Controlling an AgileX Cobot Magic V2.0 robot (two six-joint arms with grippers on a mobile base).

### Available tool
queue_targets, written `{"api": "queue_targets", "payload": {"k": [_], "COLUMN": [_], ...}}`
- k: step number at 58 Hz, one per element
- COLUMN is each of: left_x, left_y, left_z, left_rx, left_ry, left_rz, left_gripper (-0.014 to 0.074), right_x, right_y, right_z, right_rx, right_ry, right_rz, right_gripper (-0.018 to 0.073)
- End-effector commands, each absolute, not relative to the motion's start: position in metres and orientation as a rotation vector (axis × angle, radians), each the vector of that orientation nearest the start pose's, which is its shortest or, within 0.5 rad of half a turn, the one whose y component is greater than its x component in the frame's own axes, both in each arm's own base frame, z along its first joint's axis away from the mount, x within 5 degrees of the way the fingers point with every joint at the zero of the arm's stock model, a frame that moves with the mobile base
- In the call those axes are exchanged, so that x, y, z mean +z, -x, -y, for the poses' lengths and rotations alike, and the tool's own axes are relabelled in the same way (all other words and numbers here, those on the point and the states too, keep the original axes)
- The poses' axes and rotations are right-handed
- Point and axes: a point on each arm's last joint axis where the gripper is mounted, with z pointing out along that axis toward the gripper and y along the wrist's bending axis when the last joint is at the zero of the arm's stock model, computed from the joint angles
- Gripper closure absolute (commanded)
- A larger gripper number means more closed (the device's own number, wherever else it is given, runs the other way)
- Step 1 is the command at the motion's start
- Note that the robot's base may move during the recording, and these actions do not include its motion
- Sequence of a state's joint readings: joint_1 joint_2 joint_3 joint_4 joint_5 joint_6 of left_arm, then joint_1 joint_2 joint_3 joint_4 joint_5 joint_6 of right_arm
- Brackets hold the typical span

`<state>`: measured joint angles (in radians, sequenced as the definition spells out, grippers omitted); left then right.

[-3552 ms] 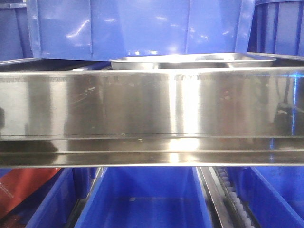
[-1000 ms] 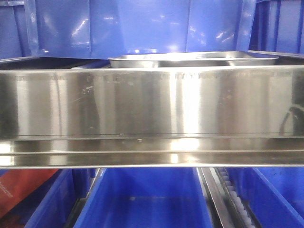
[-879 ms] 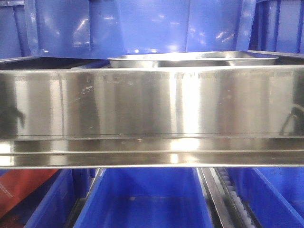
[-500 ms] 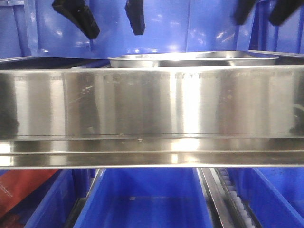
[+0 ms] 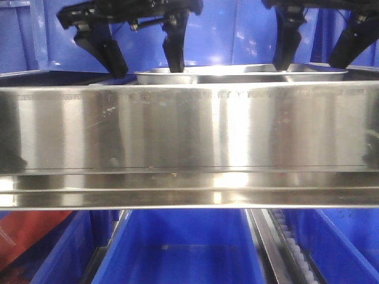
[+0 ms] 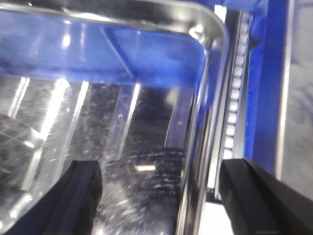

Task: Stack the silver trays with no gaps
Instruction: 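Reach both grippers down and pinch the silver tray's rim on each side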

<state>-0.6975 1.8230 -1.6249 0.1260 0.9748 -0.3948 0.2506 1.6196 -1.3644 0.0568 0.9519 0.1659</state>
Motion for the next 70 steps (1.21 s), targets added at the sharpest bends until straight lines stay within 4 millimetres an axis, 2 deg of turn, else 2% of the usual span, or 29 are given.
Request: {"api": "queue_targets", "payload": {"k": [1,15,30,40,55,70], "left_x": [0.303,0.301,0.302,0.301,0.283,0.282], "left_y": [-0.314,-0.315,-0.315,-0.316,-0.319,-0.319], "left_z": [0.256,0.257,0.26,0.26,0.264,0.265], "left_rx": [-0.244,-0.252,-0.301,-0.301,-0.281,-0.282], "left_ry": [-0.447,-0.446,-0.431,-0.429,-0.43,-0.43], "left_rz": [-2.605,-2.603,-2.595,-2.595,-2.662,-2.664], "left_gripper": [0.0151,0.0151,0.0151,0.0153,0.0153,0.0155], "right_x": [0.3,0.291,0.291,0.291,0.292,0.292], "right_y": [-0.335,-0.34,-0.34,-0.34,-0.341,-0.342], "right_z": [-0.089,-0.089,-0.089,-0.089,-0.089,-0.088], "right_rx": [0.178,0.149,0.149,0.15,0.145,0.13], "right_ry": [0.077,0.085,0.085,0.085,0.088,0.095], "right_rz": [-2.693,-2.709,-2.707,-2.705,-2.69,-2.685], "right_gripper": [0.0169,0.0174,0.0262,0.0262,0.0262,0.027]}}
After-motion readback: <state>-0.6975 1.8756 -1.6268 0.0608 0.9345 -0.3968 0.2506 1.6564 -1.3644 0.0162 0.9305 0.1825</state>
